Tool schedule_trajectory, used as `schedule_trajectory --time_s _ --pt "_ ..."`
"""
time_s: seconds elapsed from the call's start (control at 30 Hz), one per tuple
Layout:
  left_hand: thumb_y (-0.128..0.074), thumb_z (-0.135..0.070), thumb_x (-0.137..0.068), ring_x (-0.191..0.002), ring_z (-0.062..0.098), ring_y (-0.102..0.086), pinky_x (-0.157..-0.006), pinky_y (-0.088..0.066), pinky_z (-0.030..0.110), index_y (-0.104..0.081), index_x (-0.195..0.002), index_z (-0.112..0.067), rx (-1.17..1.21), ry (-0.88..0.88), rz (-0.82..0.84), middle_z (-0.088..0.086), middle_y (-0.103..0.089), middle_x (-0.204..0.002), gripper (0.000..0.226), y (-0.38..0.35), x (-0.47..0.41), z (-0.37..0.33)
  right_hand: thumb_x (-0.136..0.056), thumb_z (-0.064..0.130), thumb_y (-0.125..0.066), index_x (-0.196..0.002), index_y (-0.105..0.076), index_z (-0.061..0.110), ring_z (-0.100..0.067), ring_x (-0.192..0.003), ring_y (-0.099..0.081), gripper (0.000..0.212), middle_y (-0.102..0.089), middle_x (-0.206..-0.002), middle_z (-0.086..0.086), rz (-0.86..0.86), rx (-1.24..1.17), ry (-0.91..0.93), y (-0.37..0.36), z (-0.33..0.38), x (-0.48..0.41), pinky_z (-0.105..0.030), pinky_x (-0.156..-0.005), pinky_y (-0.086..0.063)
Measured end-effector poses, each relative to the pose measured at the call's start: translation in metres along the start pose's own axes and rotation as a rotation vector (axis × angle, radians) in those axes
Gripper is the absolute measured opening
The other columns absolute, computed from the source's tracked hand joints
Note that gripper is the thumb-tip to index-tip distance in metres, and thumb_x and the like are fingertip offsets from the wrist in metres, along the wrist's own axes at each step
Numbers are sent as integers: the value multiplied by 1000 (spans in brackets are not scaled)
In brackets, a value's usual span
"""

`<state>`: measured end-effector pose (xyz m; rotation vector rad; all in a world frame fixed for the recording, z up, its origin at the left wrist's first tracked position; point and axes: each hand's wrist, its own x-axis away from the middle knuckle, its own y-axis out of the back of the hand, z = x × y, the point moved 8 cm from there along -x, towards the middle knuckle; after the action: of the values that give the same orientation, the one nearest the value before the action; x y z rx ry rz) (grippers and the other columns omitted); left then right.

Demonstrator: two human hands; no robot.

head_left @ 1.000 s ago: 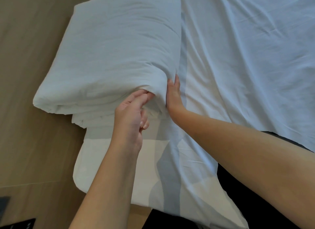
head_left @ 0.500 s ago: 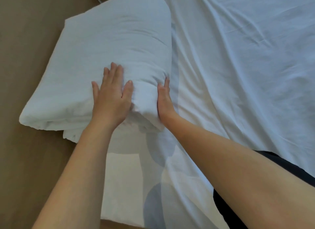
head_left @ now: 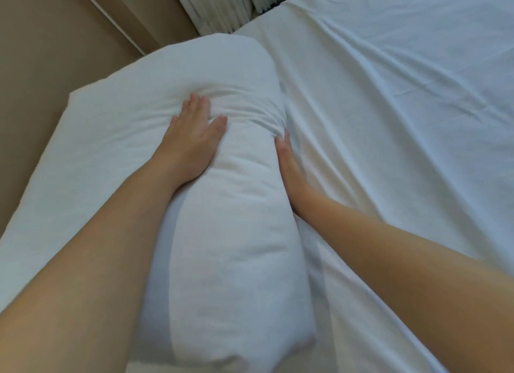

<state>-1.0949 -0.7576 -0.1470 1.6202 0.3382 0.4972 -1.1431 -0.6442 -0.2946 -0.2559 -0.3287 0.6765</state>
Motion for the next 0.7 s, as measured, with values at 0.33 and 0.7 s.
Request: schedule_trajectory --time_s 0.33,0.7 --pt "0 -59 -84 -146 30 -9 -115 -5 59 -27 -144 -4 -229 22 -66 17 -14 -156 85 24 -143 49 -102 50 -26 -157 -7 21 -9 -150 -3 65 -5 -164 3 -78 108 55 -3 62 -148 -37 -122 -1" --pt "-8 -31 -104 -149 22 -2 -117 -1 51 -14 -153 -11 -20 50 53 8 -4 -163 53 0 -168 27 -107 33 -22 -153 -25 10 -26 -148 -18 51 -22 -160 -11 81 264 -21 -27 69 -179 -47 -120 -11"
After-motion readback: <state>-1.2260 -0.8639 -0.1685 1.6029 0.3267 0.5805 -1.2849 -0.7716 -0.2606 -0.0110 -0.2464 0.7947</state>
